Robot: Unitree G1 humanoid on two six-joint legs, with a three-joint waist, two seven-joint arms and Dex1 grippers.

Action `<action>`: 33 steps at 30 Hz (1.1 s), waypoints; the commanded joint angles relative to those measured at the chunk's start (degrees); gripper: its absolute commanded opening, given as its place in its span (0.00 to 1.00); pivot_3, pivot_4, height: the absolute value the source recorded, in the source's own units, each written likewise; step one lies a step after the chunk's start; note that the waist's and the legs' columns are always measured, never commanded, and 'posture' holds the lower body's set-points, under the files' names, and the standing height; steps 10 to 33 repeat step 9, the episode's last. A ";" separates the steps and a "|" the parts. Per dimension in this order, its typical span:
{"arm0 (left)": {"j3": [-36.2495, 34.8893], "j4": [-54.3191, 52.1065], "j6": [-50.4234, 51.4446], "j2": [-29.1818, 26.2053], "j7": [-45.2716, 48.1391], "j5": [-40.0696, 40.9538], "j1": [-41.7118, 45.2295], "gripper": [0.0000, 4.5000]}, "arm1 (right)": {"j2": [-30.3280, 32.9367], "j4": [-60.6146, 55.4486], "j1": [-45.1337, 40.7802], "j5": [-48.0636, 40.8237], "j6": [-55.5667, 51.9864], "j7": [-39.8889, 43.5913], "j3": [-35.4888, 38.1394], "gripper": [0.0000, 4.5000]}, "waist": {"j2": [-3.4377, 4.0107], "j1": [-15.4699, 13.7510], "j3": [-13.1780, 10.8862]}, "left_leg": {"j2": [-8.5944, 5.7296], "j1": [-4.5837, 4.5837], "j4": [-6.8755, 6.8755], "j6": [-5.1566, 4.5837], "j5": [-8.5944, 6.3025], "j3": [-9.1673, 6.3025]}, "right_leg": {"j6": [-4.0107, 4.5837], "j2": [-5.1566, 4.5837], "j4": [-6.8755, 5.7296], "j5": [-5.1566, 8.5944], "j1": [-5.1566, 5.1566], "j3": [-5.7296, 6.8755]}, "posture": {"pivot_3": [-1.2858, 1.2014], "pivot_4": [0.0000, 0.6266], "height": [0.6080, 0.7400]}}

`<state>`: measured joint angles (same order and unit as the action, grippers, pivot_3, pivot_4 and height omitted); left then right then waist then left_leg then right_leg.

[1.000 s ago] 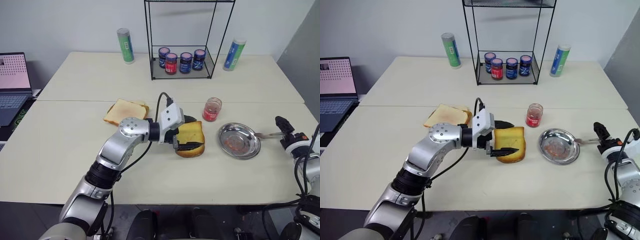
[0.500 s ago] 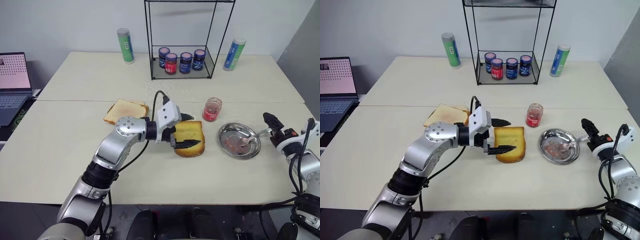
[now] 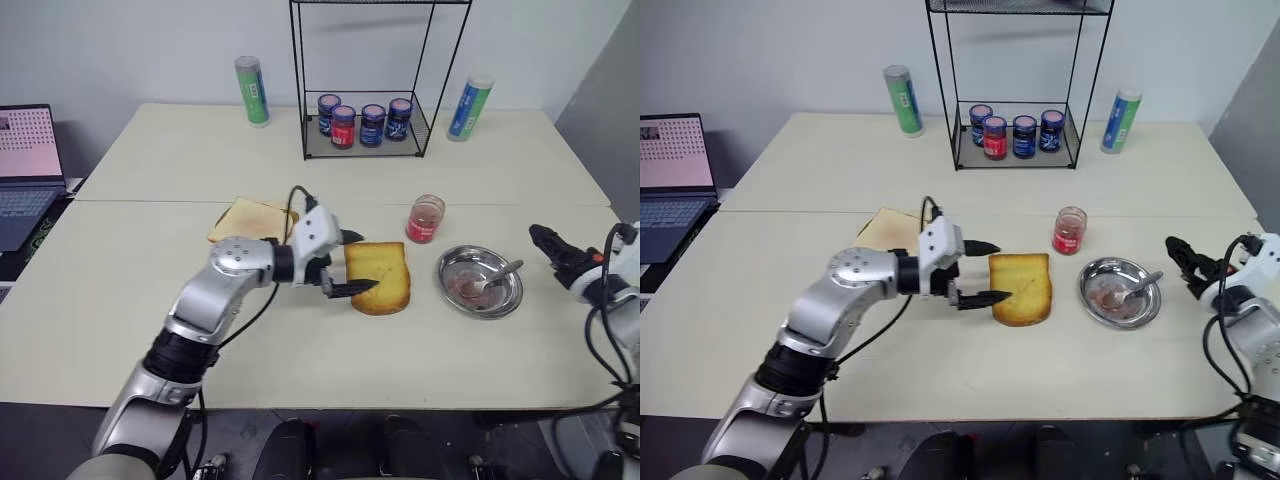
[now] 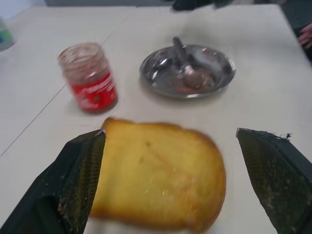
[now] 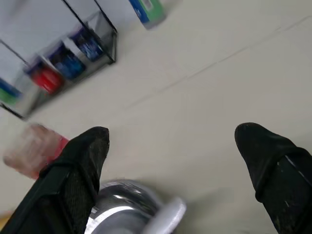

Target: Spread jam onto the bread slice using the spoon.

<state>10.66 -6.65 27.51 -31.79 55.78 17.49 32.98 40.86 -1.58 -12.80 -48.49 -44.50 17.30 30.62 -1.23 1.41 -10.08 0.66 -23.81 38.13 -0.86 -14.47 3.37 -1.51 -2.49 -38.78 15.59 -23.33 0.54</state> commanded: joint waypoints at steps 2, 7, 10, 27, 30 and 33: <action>-8.40 -0.68 1.90 -10.20 4.68 2.67 -3.00 1.00 | 18.78 -18.17 4.97 -1.81 -5.73 22.61 -7.70 0.99 | 0.03 0.51 0.02 | 0.08 0.05 -0.03 0.00 0.00 -0.01 | 0.00 0.01 0.00 0.00 0.00 0.00 | 0.52 0.24 1.00; -13.10 -0.73 3.26 -16.91 8.07 4.92 -6.39 1.00 | 26.88 -25.06 8.87 -2.49 -6.64 33.10 -9.24 0.99 | -0.35 -0.44 0.04 | 0.51 0.06 -0.03 0.01 -0.01 -0.20 | 0.03 0.29 0.19 0.00 0.11 0.23 | 0.52 0.24 1.00; -14.70 -1.81 4.35 -18.03 8.15 6.15 -7.42 1.00 | 26.68 -25.92 8.35 -0.99 -5.54 33.28 -10.86 0.99 | -0.35 -0.51 0.03 | 0.49 0.01 0.02 0.01 -0.01 -0.11 | 0.03 0.24 0.20 -0.01 0.08 0.17 | 0.52 0.24 1.00; -14.70 -1.81 4.35 -18.03 8.15 6.15 -7.42 1.00 | 26.68 -25.92 8.35 -0.99 -5.54 33.28 -10.86 0.99 | -0.35 -0.51 0.03 | 0.49 0.01 0.02 0.01 -0.01 -0.11 | 0.03 0.24 0.20 -0.01 0.08 0.17 | 0.52 0.24 1.00; -14.70 -1.81 4.35 -18.03 8.15 6.15 -7.42 1.00 | 26.68 -25.92 8.35 -0.99 -5.54 33.28 -10.86 0.99 | -0.35 -0.51 0.03 | 0.49 0.01 0.02 0.01 -0.01 -0.11 | 0.03 0.24 0.20 -0.01 0.08 0.17 | 0.52 0.24 1.00; -14.70 -1.81 4.35 -18.03 8.15 6.15 -7.42 1.00 | 26.68 -25.92 8.35 -0.99 -5.54 33.28 -10.86 0.99 | -0.35 -0.51 0.03 | 0.49 0.01 0.02 0.01 -0.01 -0.11 | 0.03 0.24 0.20 -0.01 0.08 0.17 | 0.52 0.24 1.00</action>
